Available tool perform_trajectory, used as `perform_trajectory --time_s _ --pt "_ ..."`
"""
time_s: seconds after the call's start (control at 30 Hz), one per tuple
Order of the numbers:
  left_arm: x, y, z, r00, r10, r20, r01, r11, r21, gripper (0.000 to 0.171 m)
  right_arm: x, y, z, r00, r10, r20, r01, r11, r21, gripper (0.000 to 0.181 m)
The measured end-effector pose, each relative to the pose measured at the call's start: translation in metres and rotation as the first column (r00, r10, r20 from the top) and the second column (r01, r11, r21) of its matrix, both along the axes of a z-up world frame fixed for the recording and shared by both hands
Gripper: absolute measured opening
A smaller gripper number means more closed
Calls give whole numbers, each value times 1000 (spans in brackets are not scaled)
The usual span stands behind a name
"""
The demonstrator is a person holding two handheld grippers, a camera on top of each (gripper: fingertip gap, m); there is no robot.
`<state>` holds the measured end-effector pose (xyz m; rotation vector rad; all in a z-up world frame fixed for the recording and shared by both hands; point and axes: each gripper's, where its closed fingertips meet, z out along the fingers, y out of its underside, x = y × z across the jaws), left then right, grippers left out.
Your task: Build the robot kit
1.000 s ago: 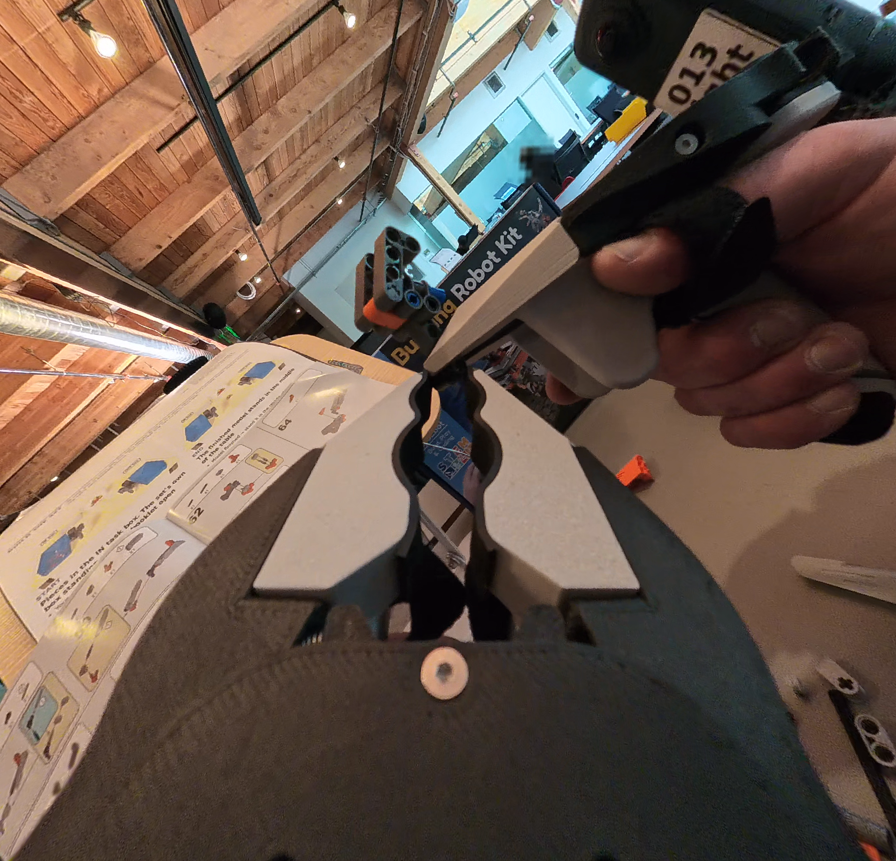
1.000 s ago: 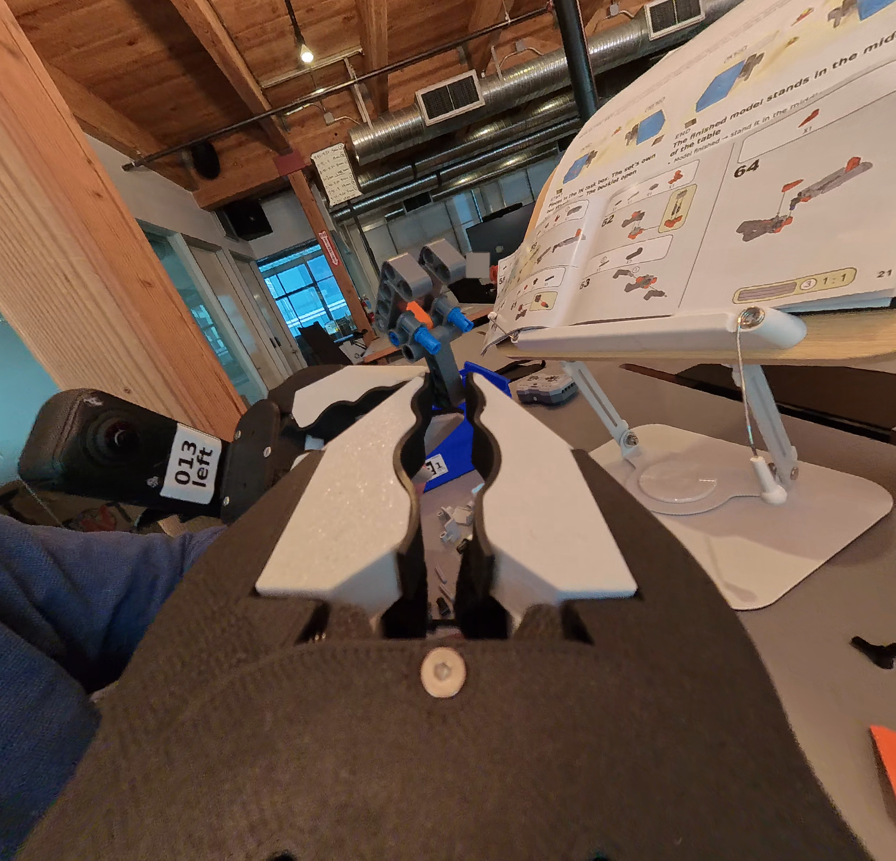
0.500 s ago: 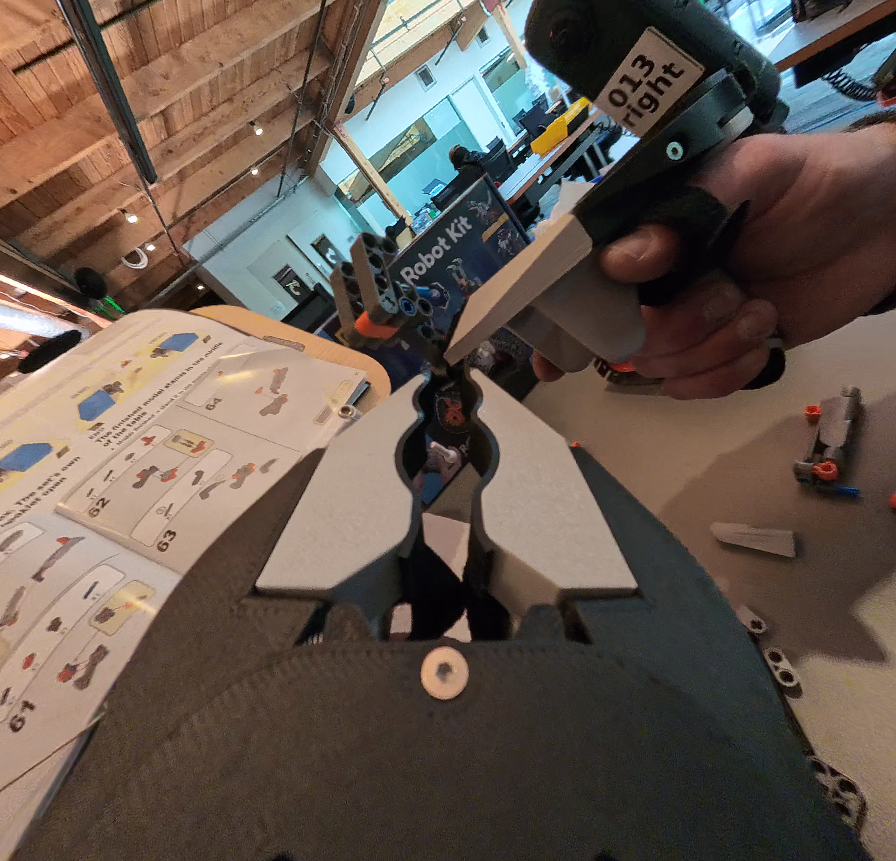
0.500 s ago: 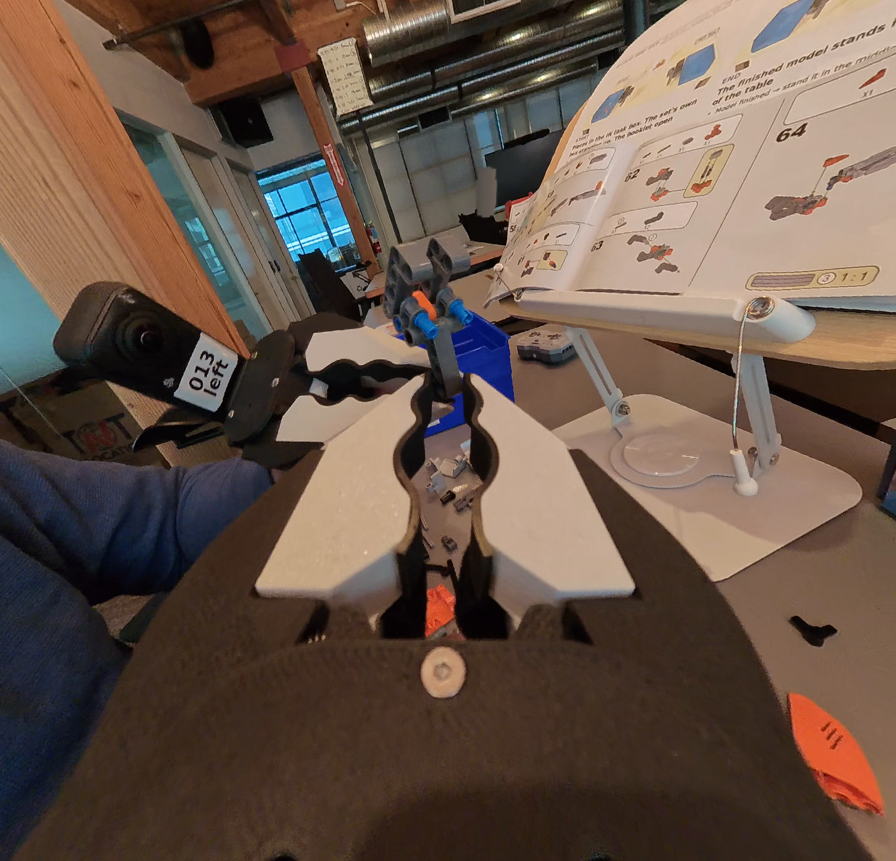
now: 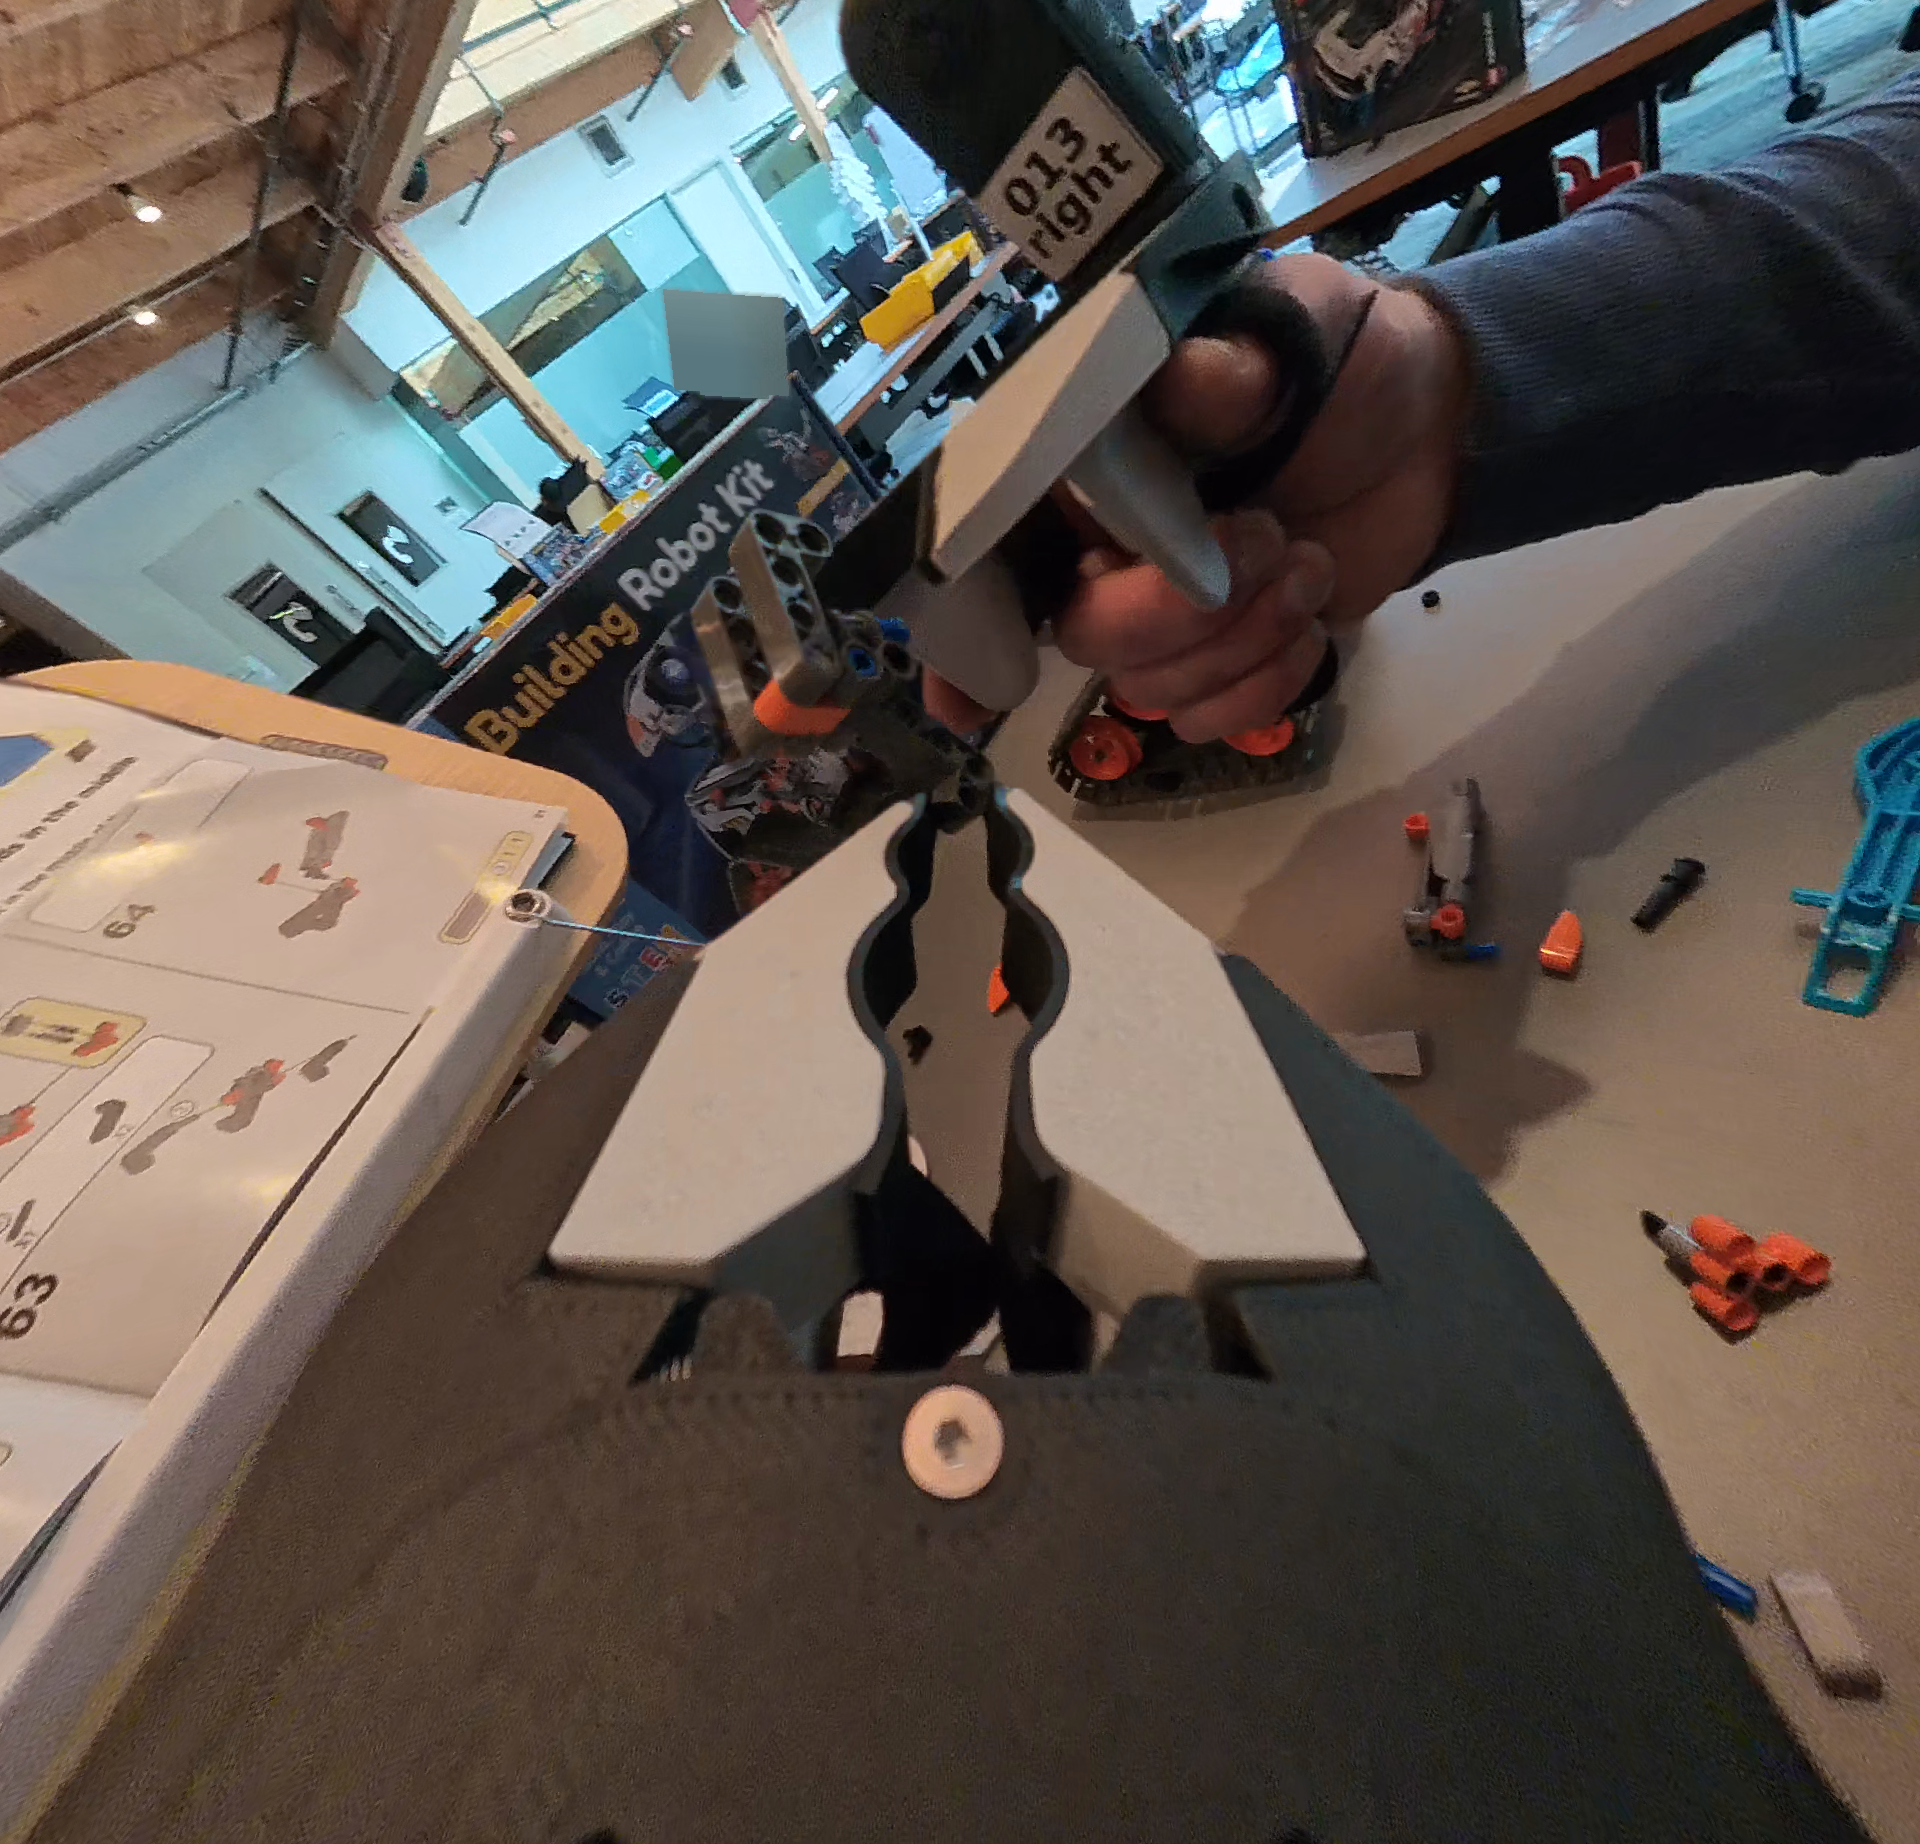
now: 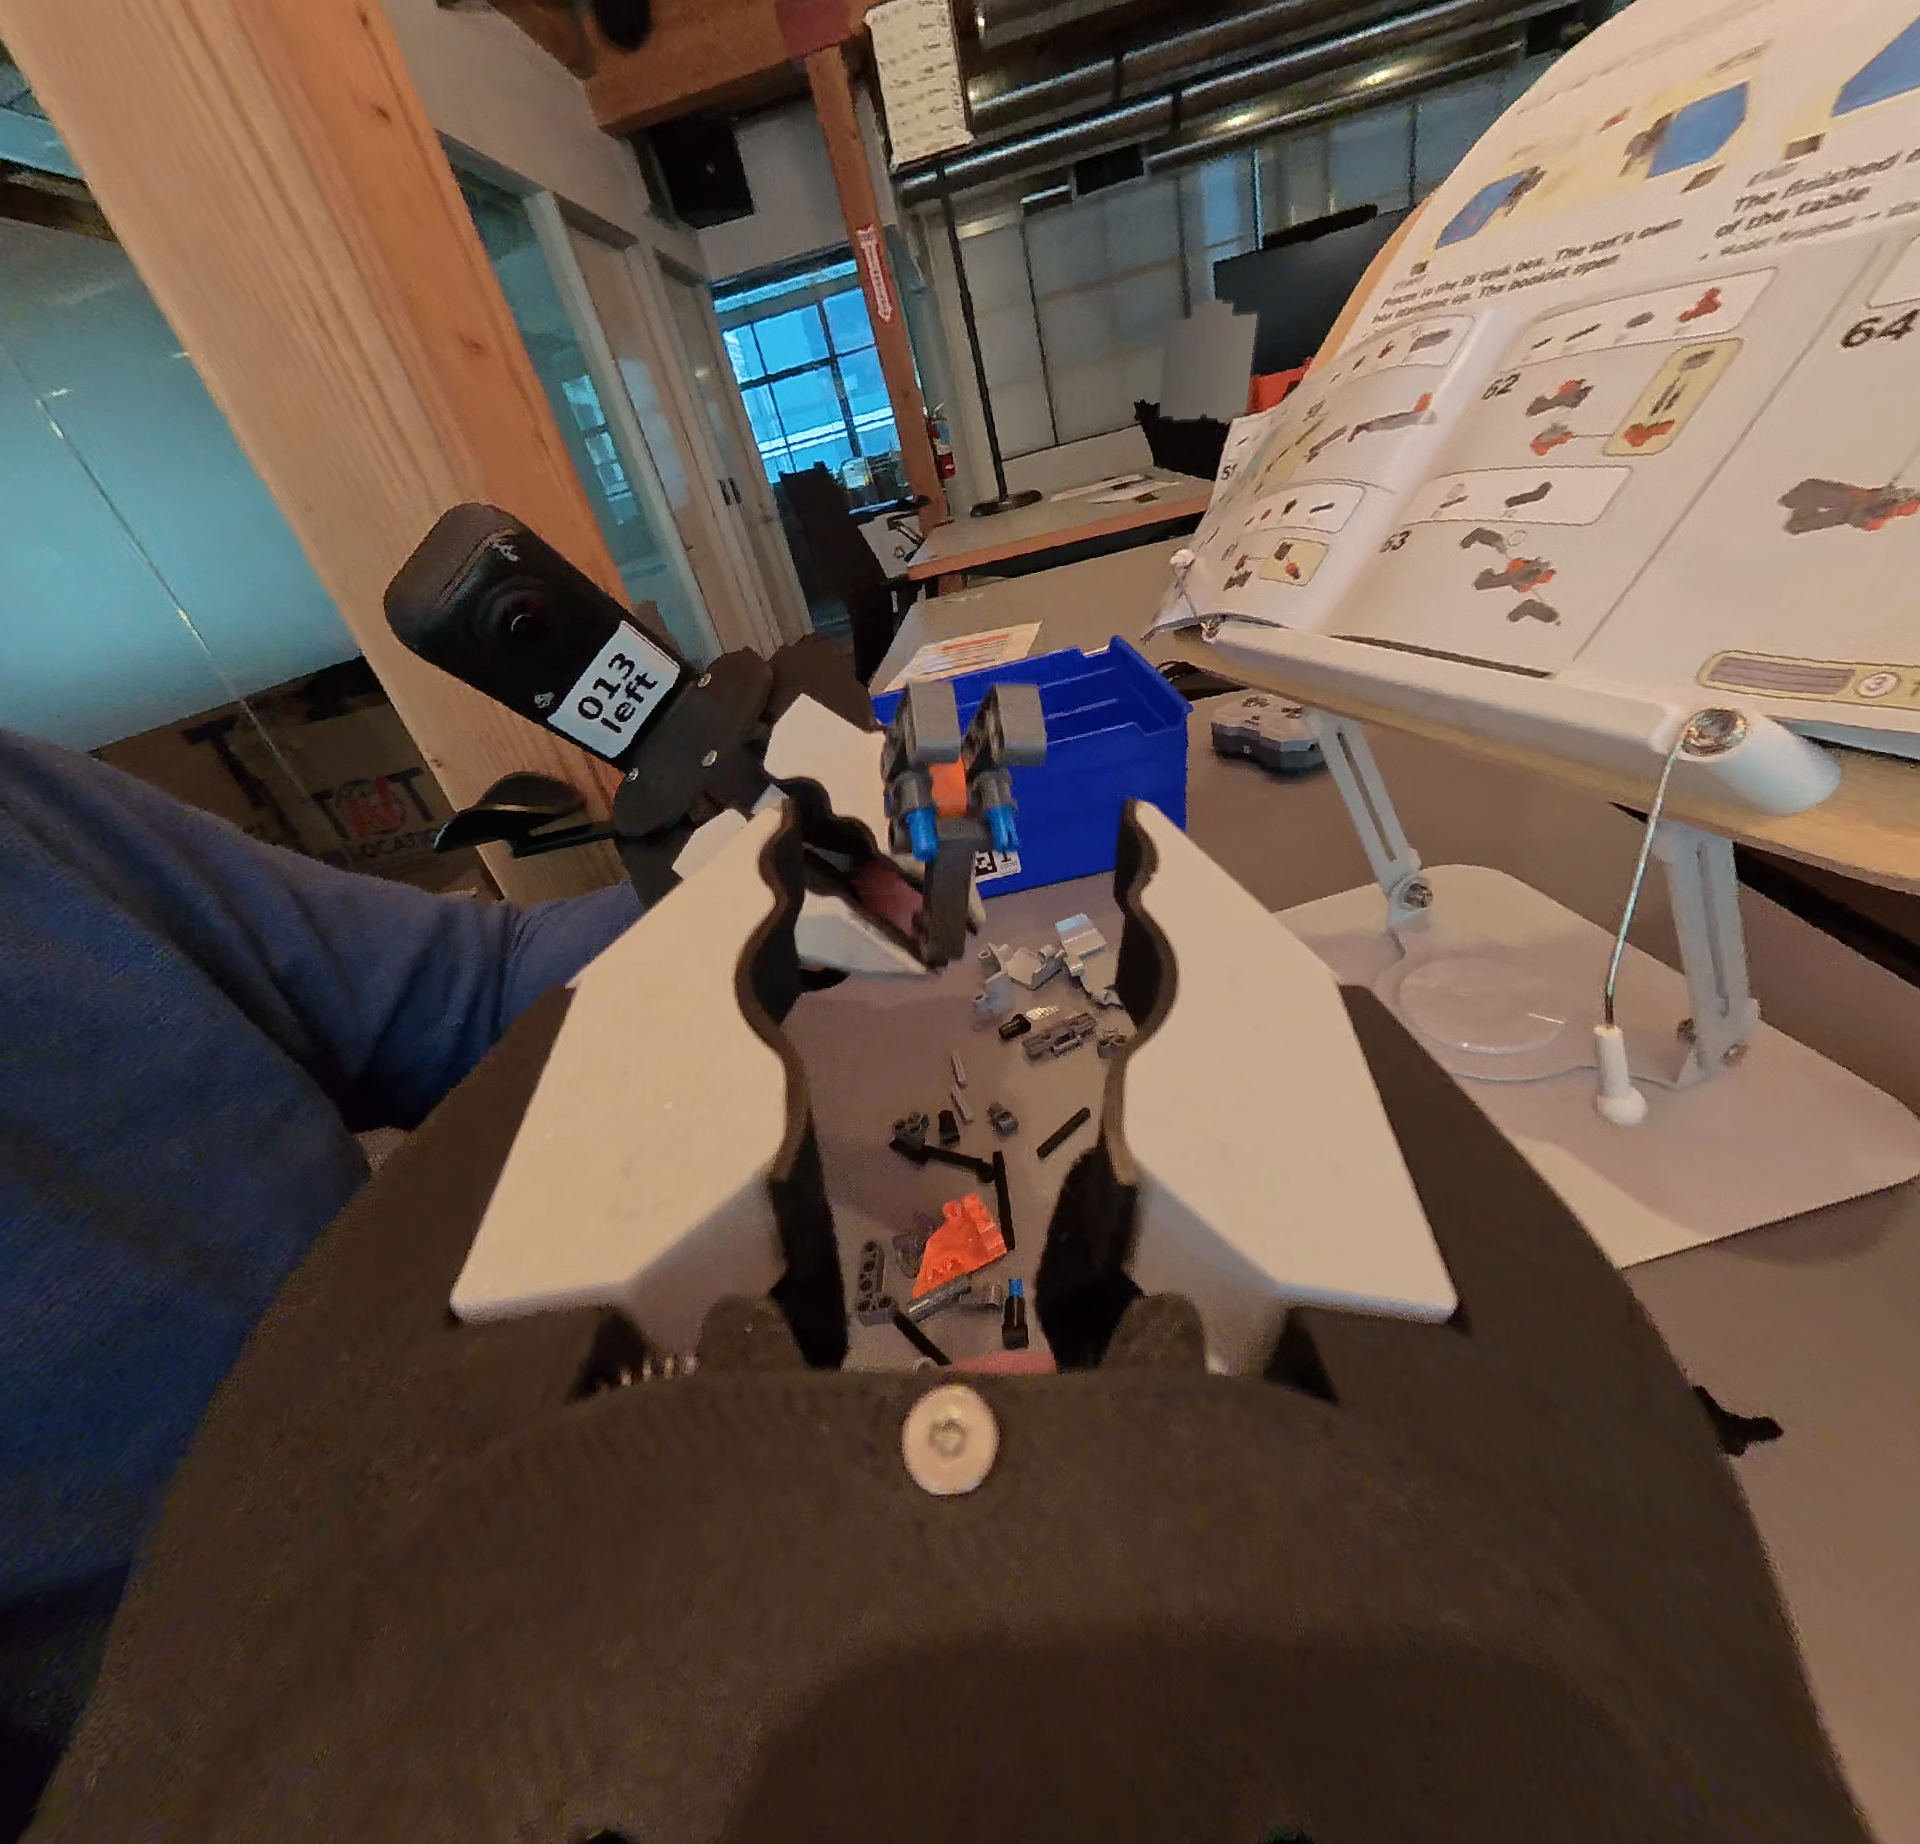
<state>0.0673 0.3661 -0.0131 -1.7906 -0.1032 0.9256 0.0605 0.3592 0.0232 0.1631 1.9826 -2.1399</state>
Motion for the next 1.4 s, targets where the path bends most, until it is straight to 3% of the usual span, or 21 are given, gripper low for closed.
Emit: perform_trajectory --time_s 0.1,0.13,0.17,0.43,0.57,0.63,0.67,0.8,0.87,0.97,1.1,1.23,1.4 --pt "5 8 -11 999 -32 10 33 998 -62 8 6 -4 -5 1000 18 -22 -17 999 35 55" --pt "5 9 -11 1000 -27 5 27 997 -69 8 9 -4 -7 999 26 -38 -25 999 38 35" --pt "6 10 -13 1000 -28 10 29 997 -76 8 10 -4 -9 998 27 -52 -25 999 41 28" --pt "5 3 0 997 -43 59 41 999 28 9 13 2 0 997 69 -25 -70 997 -13 25" --pt "4 2 8 993 -55 106 41 991 131 10 12 6 11 998 66 -4 -66 992 -105 25" --pt "5 6 8 984 -84 155 54 981 188 30 11 9 15 998 67 3 -66 987 -143 25" --pt "4 8 6 981 -87 173 51 978 200 31 9 10 17 998 56 5 -54 985 -164 24" --pt "4 18 6 965 -131 226 67 960 272 25 11 9 16 998 65 7 -63 982 -179 24" --pt "2 17 10 962 -143 234 62 944 324 9 15 8 15 997 84 2 -82 981 -174 25" --pt "3 15 9 941 -197 275 90 930 356 8 16 7 13 996 84 -13 -85 984 -154 25" --pt "5 10 10 947 -182 266 89 941 327 6 16 9 8 994 101 -31 -104 989 -107 27" --pt "9 7 6 942 -167 292 90 961 262 5 11 12 8 987 21 -161 -32 997 -65 33" --pt "15 10 -8 938 -152 311 110 983 149 5 15 14 5 980 56 -188 -58 998 -6 34"
